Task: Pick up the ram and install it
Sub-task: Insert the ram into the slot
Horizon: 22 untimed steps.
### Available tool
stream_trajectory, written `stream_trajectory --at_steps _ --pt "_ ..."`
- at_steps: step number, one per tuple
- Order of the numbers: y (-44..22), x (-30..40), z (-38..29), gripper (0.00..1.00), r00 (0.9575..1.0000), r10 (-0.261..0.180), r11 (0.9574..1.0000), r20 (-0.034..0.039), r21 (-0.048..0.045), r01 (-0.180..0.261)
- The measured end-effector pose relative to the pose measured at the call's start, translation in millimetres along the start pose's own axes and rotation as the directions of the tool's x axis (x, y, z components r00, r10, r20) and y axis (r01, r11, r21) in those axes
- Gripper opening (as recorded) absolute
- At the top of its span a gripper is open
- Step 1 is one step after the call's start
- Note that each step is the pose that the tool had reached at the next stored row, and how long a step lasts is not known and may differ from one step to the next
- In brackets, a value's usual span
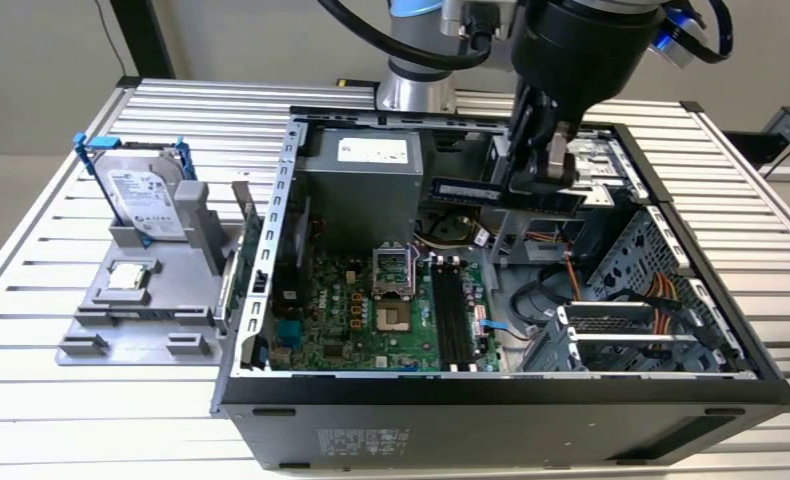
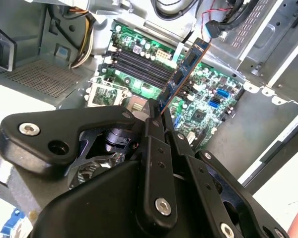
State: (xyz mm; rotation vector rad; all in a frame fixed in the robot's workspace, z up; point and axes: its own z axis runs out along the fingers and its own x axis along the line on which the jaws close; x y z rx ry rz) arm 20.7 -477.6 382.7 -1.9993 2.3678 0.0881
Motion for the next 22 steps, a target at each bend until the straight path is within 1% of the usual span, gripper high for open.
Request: stream_trajectory --at_steps 5,11,17,22 --pt "0.0 0.0 0.0 0.00 0.9993 0.038 0.9993 0.0006 0.0026 -0.038" --pt "0.0 -0.1 0.0 0.00 0.9968 0.079 0.9968 0.0009 0.0055 -0.079" --pt "0.0 -0.2 0.0 0.00 0.9931 0.118 0.9930 0.0007 0.0084 -0.118" --pt "0.0 -0.3 0.0 0.00 0.9888 0.149 0.9888 0.0002 0.0108 -0.149"
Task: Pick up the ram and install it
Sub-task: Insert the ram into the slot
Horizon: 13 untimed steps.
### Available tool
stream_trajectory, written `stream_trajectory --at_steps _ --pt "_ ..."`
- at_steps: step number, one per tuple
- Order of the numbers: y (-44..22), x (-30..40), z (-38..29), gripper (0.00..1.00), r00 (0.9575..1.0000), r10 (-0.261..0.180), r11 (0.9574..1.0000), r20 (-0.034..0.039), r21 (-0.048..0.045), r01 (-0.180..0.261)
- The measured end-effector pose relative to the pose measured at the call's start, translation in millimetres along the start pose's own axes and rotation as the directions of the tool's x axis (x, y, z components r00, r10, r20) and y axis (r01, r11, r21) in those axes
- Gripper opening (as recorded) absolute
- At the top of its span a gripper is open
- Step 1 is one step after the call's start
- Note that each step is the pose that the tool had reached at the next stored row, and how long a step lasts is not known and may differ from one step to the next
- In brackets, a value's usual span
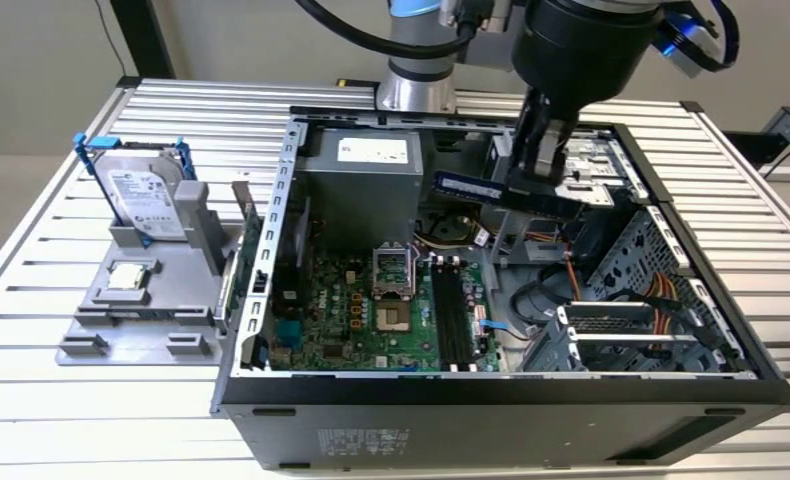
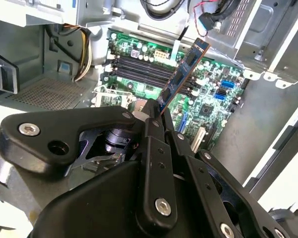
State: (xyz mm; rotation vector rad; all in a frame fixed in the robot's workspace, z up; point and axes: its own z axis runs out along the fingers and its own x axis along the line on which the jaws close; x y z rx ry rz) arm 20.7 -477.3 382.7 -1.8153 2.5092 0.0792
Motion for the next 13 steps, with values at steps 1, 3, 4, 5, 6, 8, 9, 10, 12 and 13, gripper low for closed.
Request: stream_trajectory --at_steps 1,3,4,5,6,8,9,10,12,13 --pt "0.0 0.0 0.0 0.00 1.0000 0.006 1.0000 -0.0001 0.0005 -0.006" --pt "0.0 0.0 0.0 0.00 0.9998 0.020 0.9998 -0.0005 0.0016 -0.020" --pt "0.0 -0.1 0.0 0.00 0.9997 0.026 0.9997 -0.0007 0.0021 -0.026" --pt "0.0 -0.1 0.0 0.00 0.9995 0.033 0.9995 -0.0008 0.0026 -0.033" --pt "0.0 -0.1 0.0 0.00 0.9992 0.039 0.9992 -0.0010 0.0031 -0.039" --pt "0.0 -0.1 0.0 0.00 0.9986 0.053 0.9986 -0.0012 0.0043 -0.053" --pt "0.0 -0.1 0.1 0.00 0.9982 0.060 0.9982 -0.0013 0.0048 -0.060" --pt "0.0 -0.1 0.1 0.00 0.9978 0.067 0.9978 -0.0014 0.0053 -0.067" --pt "0.1 -0.1 0.1 0.00 0.9967 0.081 0.9967 -0.0016 0.0064 -0.081" --pt "0.0 -0.2 0.1 0.00 0.9961 0.089 0.9961 -0.0017 0.0070 -0.089"
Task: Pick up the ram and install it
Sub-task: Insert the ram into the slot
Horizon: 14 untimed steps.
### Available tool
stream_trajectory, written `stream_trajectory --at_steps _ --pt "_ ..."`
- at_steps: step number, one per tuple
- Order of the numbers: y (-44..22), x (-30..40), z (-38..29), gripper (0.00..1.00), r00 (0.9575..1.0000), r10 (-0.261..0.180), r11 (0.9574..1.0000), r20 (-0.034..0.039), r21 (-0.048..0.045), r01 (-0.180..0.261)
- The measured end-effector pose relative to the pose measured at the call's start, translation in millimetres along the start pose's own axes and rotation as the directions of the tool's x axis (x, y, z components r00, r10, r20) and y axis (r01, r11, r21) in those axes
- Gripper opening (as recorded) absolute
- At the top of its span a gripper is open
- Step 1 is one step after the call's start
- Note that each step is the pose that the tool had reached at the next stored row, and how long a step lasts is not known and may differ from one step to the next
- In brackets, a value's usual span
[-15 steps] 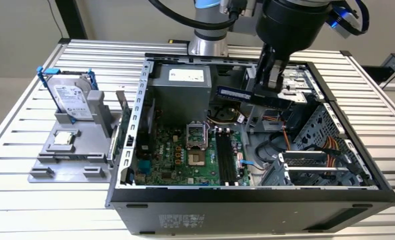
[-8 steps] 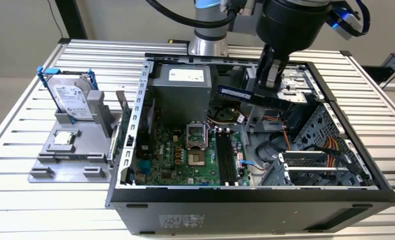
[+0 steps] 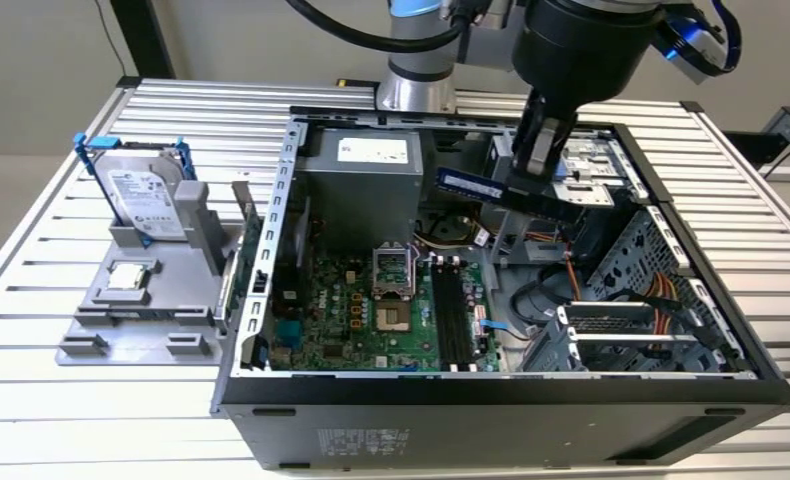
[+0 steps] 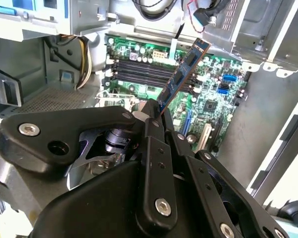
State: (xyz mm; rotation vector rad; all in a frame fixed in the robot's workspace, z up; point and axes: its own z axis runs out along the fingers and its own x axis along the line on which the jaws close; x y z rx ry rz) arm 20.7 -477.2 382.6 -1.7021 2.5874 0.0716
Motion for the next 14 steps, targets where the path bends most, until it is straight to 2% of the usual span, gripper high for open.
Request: stream_trajectory --at_steps 14 --pt "0.1 -0.1 0.1 0.00 0.9961 0.089 0.9961 -0.0008 0.0066 -0.089"
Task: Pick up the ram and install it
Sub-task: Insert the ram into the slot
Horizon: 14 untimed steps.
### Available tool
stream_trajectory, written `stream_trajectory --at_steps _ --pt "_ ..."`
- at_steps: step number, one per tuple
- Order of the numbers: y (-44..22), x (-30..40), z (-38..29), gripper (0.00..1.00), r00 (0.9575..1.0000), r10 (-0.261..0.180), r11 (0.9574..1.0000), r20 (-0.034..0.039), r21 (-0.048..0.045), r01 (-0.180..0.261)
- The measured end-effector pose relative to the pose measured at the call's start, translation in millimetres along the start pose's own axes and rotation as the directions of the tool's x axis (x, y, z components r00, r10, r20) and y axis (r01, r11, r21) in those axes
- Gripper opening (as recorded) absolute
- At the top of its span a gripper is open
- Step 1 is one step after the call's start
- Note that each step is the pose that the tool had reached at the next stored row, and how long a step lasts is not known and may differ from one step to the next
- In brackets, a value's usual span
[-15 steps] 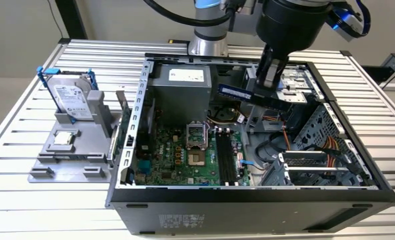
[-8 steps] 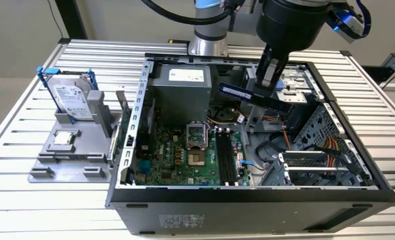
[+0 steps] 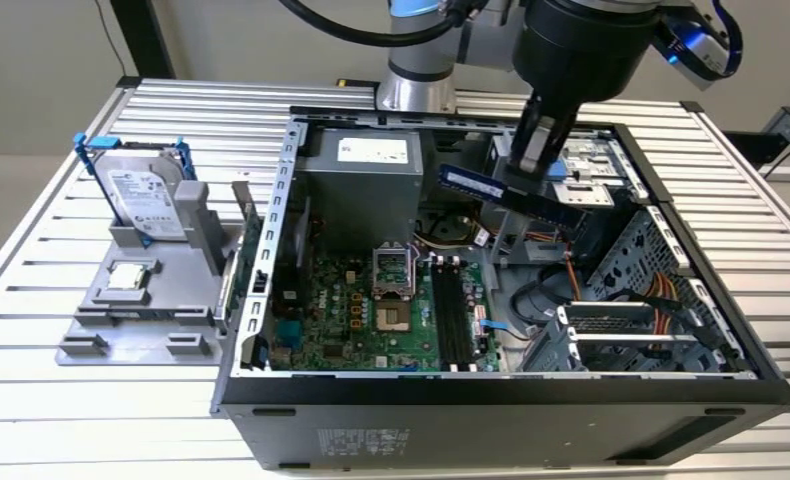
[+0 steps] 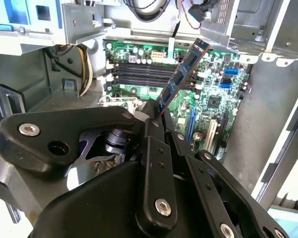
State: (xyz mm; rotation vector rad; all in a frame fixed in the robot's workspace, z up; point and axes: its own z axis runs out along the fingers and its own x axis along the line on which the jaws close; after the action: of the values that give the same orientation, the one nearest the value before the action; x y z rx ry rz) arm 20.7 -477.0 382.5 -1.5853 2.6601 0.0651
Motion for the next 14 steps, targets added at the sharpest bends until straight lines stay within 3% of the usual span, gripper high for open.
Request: stream_trajectory --at_steps 14 --pt "0.3 -0.5 0.0 0.00 0.9975 0.071 0.9974 -0.0023 0.0062 -0.071"
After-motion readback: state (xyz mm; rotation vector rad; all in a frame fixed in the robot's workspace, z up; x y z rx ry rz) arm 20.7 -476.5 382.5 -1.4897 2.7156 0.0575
